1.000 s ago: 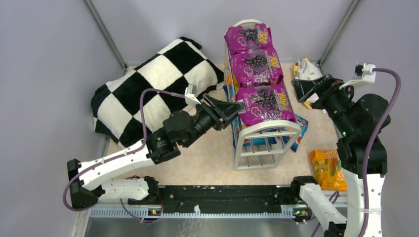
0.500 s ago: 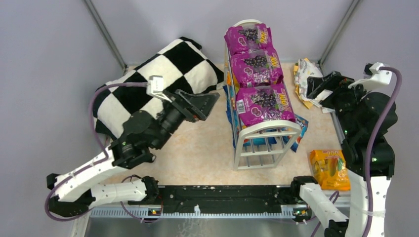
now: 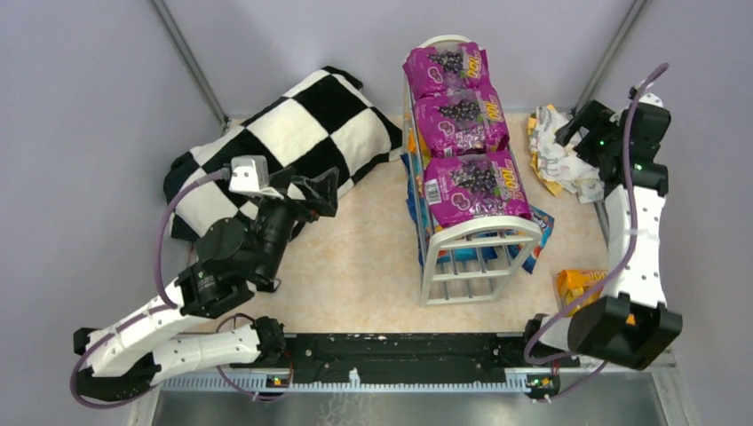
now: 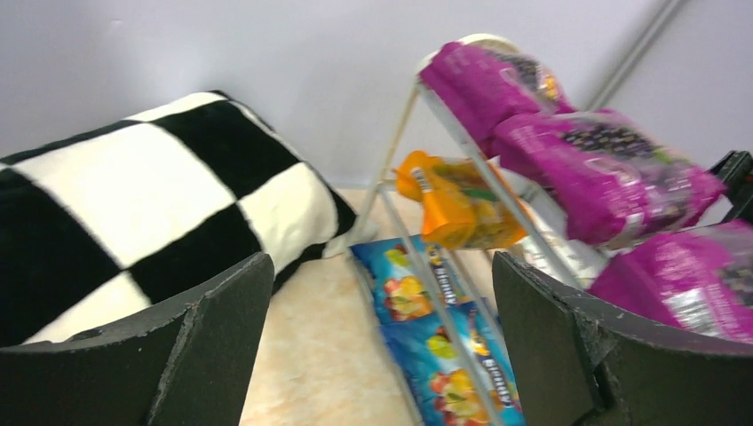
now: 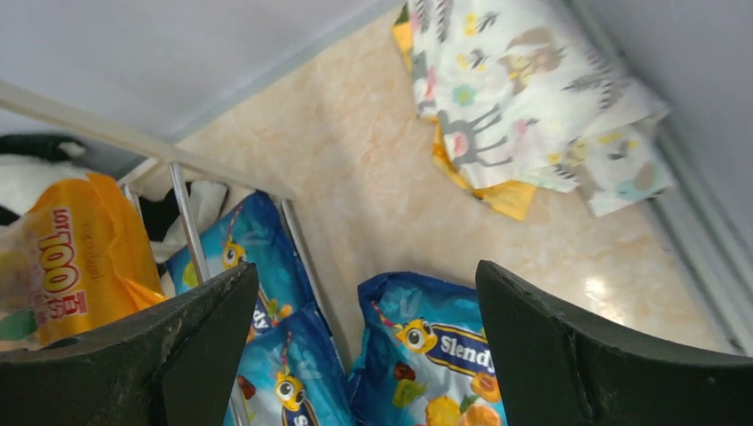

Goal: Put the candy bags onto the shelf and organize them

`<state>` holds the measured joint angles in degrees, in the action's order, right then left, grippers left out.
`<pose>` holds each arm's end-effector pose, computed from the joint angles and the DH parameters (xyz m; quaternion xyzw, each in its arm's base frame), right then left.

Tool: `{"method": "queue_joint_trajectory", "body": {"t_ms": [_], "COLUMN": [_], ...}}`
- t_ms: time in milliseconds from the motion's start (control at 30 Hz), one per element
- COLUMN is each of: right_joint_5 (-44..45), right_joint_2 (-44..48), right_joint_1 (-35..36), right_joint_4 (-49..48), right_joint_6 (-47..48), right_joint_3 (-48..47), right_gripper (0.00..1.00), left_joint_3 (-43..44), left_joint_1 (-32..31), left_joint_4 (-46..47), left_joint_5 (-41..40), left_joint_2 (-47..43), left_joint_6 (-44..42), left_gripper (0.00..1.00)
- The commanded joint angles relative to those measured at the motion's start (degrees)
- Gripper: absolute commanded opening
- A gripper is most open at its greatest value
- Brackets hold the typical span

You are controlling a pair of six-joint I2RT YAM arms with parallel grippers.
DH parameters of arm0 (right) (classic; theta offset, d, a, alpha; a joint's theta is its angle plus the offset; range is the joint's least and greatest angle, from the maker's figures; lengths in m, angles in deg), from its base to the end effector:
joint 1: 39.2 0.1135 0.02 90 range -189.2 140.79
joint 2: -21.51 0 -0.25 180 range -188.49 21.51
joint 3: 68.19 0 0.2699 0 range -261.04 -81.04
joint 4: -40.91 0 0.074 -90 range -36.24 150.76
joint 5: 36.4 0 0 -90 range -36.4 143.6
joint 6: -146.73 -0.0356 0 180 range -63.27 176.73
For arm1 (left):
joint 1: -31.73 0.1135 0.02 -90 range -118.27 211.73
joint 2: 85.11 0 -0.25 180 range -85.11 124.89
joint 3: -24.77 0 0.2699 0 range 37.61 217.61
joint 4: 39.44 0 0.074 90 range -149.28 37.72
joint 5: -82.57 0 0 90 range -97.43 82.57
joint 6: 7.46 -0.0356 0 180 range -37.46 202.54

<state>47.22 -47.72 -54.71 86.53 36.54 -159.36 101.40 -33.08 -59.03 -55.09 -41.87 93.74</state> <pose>0.2727 -0.0716 0.4042 0.2272 0.8049 0.0688 0.5438 0.0912 -0.1321 0.4567 -0.0292 0.6472 -0.2468 0.7207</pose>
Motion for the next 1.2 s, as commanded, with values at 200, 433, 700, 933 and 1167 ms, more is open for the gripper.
{"method": "queue_joint_trajectory", "body": {"t_ms": [200, 433, 700, 933, 1167], "right_joint_5": [-14.1, -18.1, -17.2, -13.1, -4.6], "right_joint_2": [-17.8, -28.9, -35.0, -34.4, -31.8], "right_joint_1": [-1.1, -1.0, 4.2, 6.4, 6.3], "right_joint_4": [-10.7, -11.0, -8.6, -12.0, -13.4], "right_joint_6": [7.0, 12.7, 14.7, 12.4, 10.2], "right_joint_3": [5.5, 6.2, 6.5, 10.9, 12.0], "right_gripper": [0.9, 0.9, 0.88, 0.85, 0.62], "left_joint_3": [-16.5, -18.9, -18.5, -17.4, -16.8], "left_joint_1": [0.2, 0.7, 0.7, 0.7, 0.7], "left_joint_4": [17.6, 17.5, 16.7, 14.5, 12.6], "left_joint_5": [-13.0, -11.9, -11.4, -11.1, -11.3], "left_joint_2": [-5.7, -5.8, -5.2, -4.5, -4.8], "left_joint_6": [-11.9, -11.4, -11.4, -11.4, -9.4], "left_gripper": [0.98, 0.99, 0.98, 0.98, 0.98]}}
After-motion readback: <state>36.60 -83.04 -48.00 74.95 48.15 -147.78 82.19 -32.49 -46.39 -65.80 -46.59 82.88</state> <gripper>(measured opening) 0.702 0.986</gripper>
